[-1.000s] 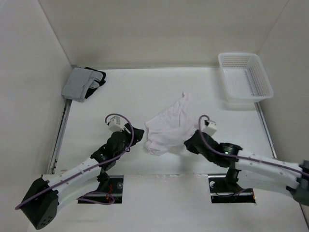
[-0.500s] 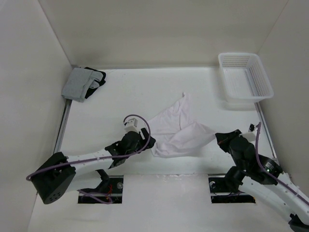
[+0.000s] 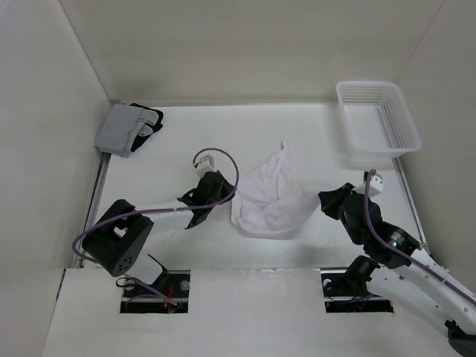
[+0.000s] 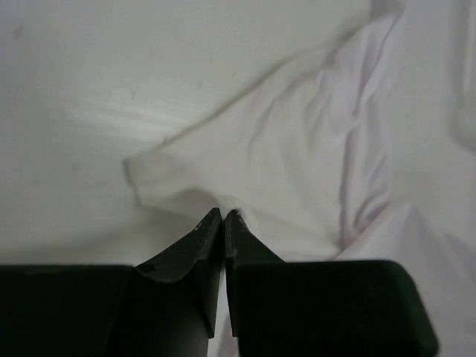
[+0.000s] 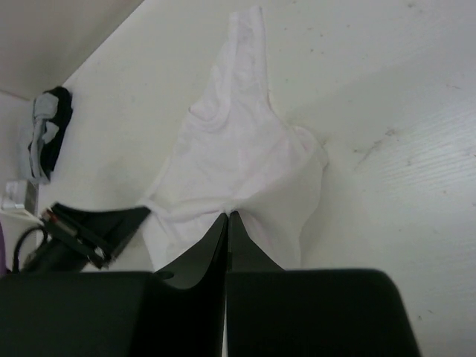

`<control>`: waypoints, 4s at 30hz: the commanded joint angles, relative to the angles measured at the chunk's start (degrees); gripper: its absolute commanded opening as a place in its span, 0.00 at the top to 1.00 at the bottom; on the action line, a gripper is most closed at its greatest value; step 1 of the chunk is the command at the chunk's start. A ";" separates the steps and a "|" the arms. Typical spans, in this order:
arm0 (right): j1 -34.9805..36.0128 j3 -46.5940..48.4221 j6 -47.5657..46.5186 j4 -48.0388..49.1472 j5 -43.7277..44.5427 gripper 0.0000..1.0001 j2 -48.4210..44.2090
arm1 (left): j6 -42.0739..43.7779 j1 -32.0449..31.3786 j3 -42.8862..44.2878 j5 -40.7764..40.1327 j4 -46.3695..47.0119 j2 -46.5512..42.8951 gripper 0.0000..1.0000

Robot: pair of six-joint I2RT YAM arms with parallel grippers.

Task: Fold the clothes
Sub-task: Flatten the tank top out

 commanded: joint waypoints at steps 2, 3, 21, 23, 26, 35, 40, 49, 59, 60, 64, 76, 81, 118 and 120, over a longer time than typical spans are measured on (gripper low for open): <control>-2.52 12.32 -12.32 17.08 -9.87 1.00 3.63 | 0.67 5.59 12.19 -0.68 3.42 -4.23 0.96; -1.56 14.17 -13.21 17.44 -11.19 1.00 2.94 | 0.85 6.39 13.17 -0.76 3.33 -6.07 0.96; 22.12 -3.39 5.61 -5.94 -4.87 0.99 0.16 | 5.51 19.13 4.30 -2.26 22.73 -3.67 0.87; 17.63 -4.17 3.50 -2.88 -7.93 0.99 3.18 | 4.11 20.89 6.22 0.10 24.33 2.24 0.89; 11.48 -7.16 0.41 2.22 -13.12 1.00 2.67 | 1.30 22.48 9.48 5.90 22.77 6.74 0.93; -1.55 -10.86 -3.81 6.89 -20.43 0.99 -3.31 | 2.43 10.37 -4.13 4.25 -5.41 -18.54 0.90; -0.94 -11.03 -4.07 9.78 -19.73 0.99 -0.94 | -1.78 -3.25 -5.63 -2.34 -23.01 -28.22 0.90; -0.50 -12.35 -4.16 12.25 -20.52 0.99 -0.50 | -6.18 -8.64 -9.67 -4.19 -29.10 -30.96 0.85; -0.50 -12.53 -4.34 12.43 -20.87 0.99 -0.59 | -4.52 -5.65 -12.40 -3.05 -18.65 -25.52 0.73; -0.50 -12.53 -4.34 12.43 -20.87 0.99 -0.67 | -4.08 -5.47 -12.40 -2.70 -17.86 -25.25 0.73; -0.50 -12.62 -4.34 12.52 -21.05 0.99 -0.67 | -3.46 -4.68 -11.87 -1.38 -16.44 -26.82 0.75; -0.50 -12.62 -4.34 12.52 -21.22 0.99 -0.94 | -1.27 -2.06 -11.34 -1.21 -15.04 -25.85 0.78; -0.50 -12.71 -4.34 12.52 -21.31 0.99 -0.94 | 1.28 1.47 -11.52 -0.77 -15.48 -32.55 0.77; -0.50 -12.79 -4.16 12.43 -21.05 0.99 -1.38 | 0.58 -4.68 -13.19 -0.76 -8.97 -15.58 0.80; -0.50 -12.79 -4.25 12.61 -21.05 0.99 -1.29 | 0.50 -5.12 -13.19 -1.29 -9.23 -16.10 0.81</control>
